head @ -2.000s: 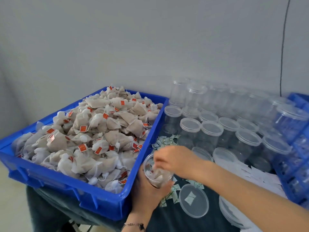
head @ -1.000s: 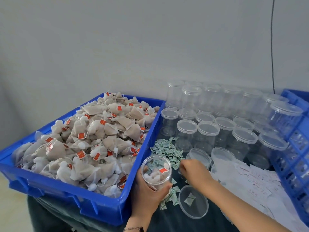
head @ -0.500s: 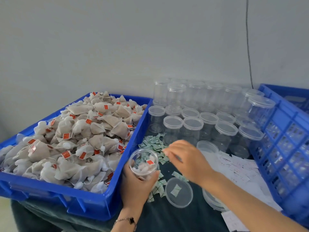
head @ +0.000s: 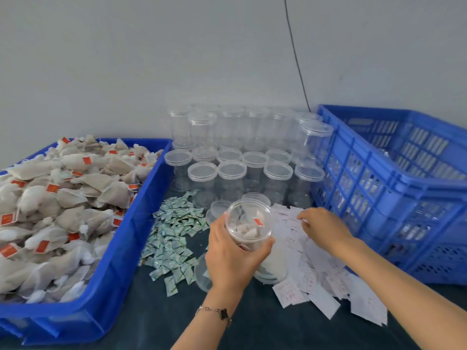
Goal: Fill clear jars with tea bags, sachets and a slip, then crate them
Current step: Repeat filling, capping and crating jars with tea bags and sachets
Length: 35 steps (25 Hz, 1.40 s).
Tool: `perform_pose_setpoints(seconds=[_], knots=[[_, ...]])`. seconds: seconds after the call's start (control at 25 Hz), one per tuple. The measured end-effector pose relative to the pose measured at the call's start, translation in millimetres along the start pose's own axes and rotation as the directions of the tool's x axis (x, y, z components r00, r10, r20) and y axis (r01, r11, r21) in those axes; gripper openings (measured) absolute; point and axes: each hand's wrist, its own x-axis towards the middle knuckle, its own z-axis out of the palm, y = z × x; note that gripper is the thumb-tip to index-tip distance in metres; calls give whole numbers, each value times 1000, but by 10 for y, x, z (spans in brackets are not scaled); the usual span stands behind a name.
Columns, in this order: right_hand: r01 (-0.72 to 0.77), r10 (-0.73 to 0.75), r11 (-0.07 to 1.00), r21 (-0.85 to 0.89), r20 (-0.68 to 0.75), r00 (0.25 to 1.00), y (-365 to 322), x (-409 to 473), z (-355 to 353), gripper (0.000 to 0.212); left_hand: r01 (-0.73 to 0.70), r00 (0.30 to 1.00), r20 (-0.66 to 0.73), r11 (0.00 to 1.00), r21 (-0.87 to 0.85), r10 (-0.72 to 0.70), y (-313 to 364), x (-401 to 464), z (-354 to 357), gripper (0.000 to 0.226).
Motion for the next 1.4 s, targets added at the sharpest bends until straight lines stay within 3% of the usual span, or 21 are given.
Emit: perform_pose_setpoints(seconds=[0.12,0.24,0.32,0.44,0.6,0.8,0.88,0.92,1.0,1.08,1.16,1.24,1.4], knots=[[46,-75,991,129,229,971,92,14,288,50,-29,998,55,999,16,28,117,-60,147,100],[82,-102,993,80,282,954,80,69,544,42,-99,991,92,995,28,97,170,-49,197,99],[73,-78,997,32,233,969,62,102,637,27,-126,987,104,992,30,123,185,-35,188,99],[-6,-8,989,145,95,995,49,122,635,8,-128,987,106,991,26,125,178,-26,169,103],[-19,26,967,253,-24,999,105,145,522,40,-123,986,124,991,58,115,126,-12,152,101],[-109,106,981,159,25,994,159,132,393,24,-106,988,117,993,54,99,141,18,156,102],[-150,143,968,202,50,988,113,121,310,14,-112,987,124,993,40,106,152,21,157,102],[-145,145,956,256,16,989,69,109,220,20,-115,986,129,993,36,110,158,27,159,102],[-53,131,913,405,-165,978,-39,66,-54,31,-123,985,129,992,35,118,155,52,168,103],[61,153,811,582,-311,938,-173,-50,-393,27,-115,986,125,993,41,109,144,79,188,102],[187,129,616,765,-333,934,-339,-272,-635,7,-73,990,121,996,49,67,130,98,204,102],[255,34,487,836,-310,950,-544,-517,-727,15,-48,992,118,998,42,43,118,85,203,103],[261,-15,625,736,-322,947,-794,-657,-721,22,-86,992,98,996,13,84,144,21,137,106]])
